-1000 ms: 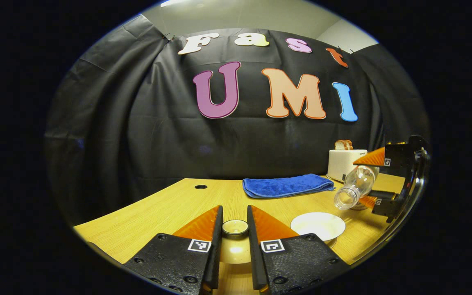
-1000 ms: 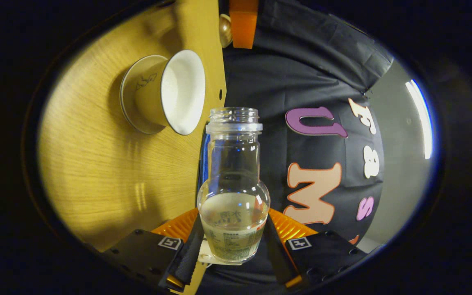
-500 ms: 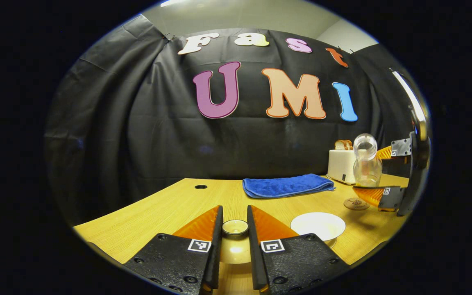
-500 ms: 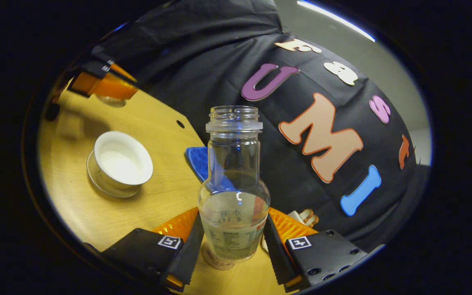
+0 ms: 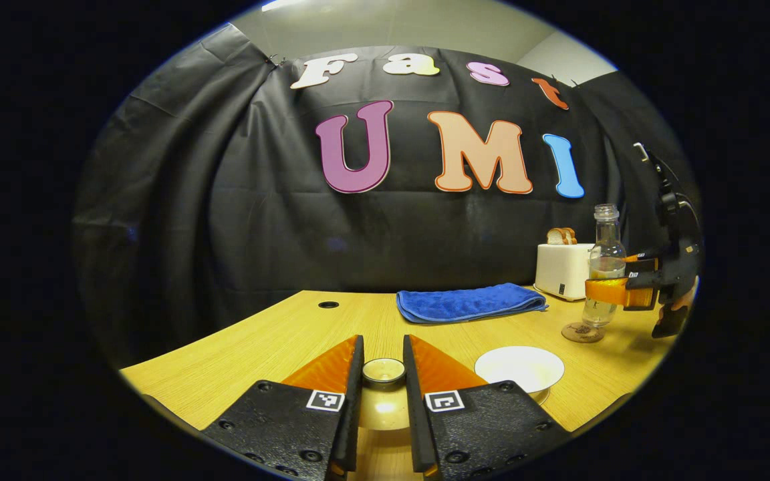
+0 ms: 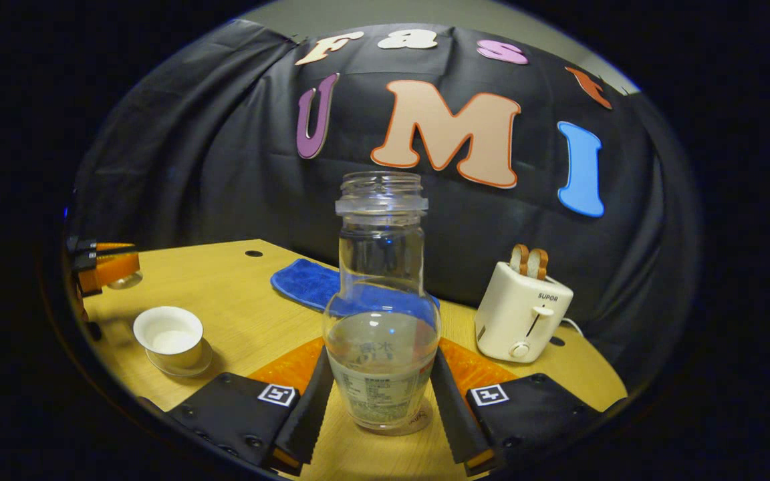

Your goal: Open the teacup lid with one hand, grasp the water bottle and pour water into the teacup with the other hand; after pouring, place the water bottle on the coaster and then close the teacup lid.

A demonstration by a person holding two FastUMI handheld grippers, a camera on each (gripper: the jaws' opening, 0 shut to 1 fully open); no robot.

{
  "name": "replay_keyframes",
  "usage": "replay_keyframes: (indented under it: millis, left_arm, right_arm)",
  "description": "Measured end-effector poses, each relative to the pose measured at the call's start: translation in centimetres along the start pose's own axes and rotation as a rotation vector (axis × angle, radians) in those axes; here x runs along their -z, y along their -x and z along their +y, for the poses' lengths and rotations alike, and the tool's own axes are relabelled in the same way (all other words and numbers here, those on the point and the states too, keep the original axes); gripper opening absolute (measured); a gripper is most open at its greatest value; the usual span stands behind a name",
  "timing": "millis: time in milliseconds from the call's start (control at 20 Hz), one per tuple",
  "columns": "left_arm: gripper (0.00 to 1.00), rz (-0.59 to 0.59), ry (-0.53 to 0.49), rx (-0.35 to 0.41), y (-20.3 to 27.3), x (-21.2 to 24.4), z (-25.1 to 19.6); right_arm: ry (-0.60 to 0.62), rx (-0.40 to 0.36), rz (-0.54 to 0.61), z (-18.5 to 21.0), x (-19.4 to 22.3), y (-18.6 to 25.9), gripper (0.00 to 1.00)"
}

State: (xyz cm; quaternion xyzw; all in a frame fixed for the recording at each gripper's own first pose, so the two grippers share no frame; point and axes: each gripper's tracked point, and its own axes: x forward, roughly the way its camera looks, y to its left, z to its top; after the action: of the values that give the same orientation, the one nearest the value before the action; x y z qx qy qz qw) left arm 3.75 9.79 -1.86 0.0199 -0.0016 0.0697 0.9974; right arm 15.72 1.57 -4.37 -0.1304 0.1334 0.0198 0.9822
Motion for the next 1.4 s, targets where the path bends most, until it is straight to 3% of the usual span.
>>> replay_keyframes:
  millis: [150, 350, 1050, 1400]
  left_arm:
    - [0.29, -0.001, 0.0, 0.0, 0.2, 0.0, 0.1]
    - [0.29, 0.0, 0.0, 0.0, 0.1, 0.0, 0.1]
    - [0.29, 0.0, 0.0, 0.0, 0.2, -0.1, 0.1]
    - [0.29, 0.0, 0.0, 0.0, 0.2, 0.0, 0.2]
  right_arm:
    - [-0.123, -0.007, 0.028, -1.5, 1.4, -1.1, 0.77]
    - [-0.177, 0.008, 0.039, -3.3, 2.2, -1.9, 0.8]
    - [-0.144, -0.004, 0.063, -2.7, 3.8, -2.8, 0.8]
    - [-0.144, 0.004, 0.071, -2.9, 4.0, -2.4, 0.88]
